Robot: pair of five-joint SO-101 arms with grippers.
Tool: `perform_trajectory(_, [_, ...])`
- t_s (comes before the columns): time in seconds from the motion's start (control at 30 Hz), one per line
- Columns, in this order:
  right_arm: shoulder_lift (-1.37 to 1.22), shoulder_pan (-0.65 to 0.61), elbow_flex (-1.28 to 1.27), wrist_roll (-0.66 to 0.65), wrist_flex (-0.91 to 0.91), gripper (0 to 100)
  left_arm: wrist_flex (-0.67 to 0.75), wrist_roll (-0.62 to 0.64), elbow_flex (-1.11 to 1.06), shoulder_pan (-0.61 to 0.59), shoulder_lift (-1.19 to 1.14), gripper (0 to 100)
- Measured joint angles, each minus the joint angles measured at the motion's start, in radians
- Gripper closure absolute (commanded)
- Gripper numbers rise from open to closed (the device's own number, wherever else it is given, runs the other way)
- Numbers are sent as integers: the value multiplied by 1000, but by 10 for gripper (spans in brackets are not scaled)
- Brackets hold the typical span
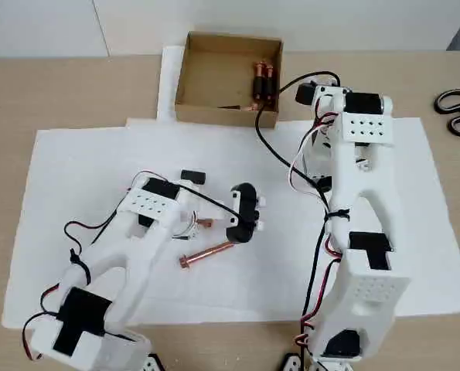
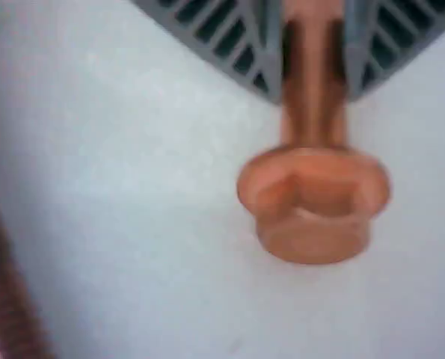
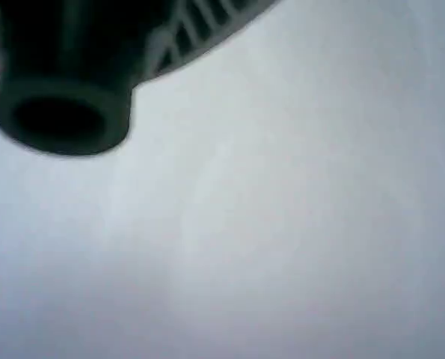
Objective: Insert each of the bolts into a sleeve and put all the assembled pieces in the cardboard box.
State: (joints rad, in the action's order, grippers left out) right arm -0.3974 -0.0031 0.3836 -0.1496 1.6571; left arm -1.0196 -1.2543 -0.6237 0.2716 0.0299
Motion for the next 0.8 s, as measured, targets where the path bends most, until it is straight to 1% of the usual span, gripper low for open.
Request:
perform_trajectory(0.23, [0, 0, 0, 0, 0, 995, -14, 9, 15, 0, 0, 994])
perform_trajectory(0.33, [0, 0, 0, 0, 0, 995, -95, 38, 81, 5, 0, 994])
perform_trajectory(0.47, [0, 0, 0, 0, 0, 995, -247, 95, 232, 5, 0, 994])
perform_trajectory(0.57, [0, 0, 0, 0, 0, 995, -330, 184, 338, 5, 0, 994])
perform_trajectory(0.63, [0, 0, 0, 0, 0, 995, -367, 267, 391, 5, 0, 994])
perform_trajectory(0.73, [0, 0, 0, 0, 0, 995, -402, 442, 450, -5, 0, 994])
perform_trajectory(0.8, [0, 0, 0, 0, 0, 995, -404, 588, 471, -31, 0, 994])
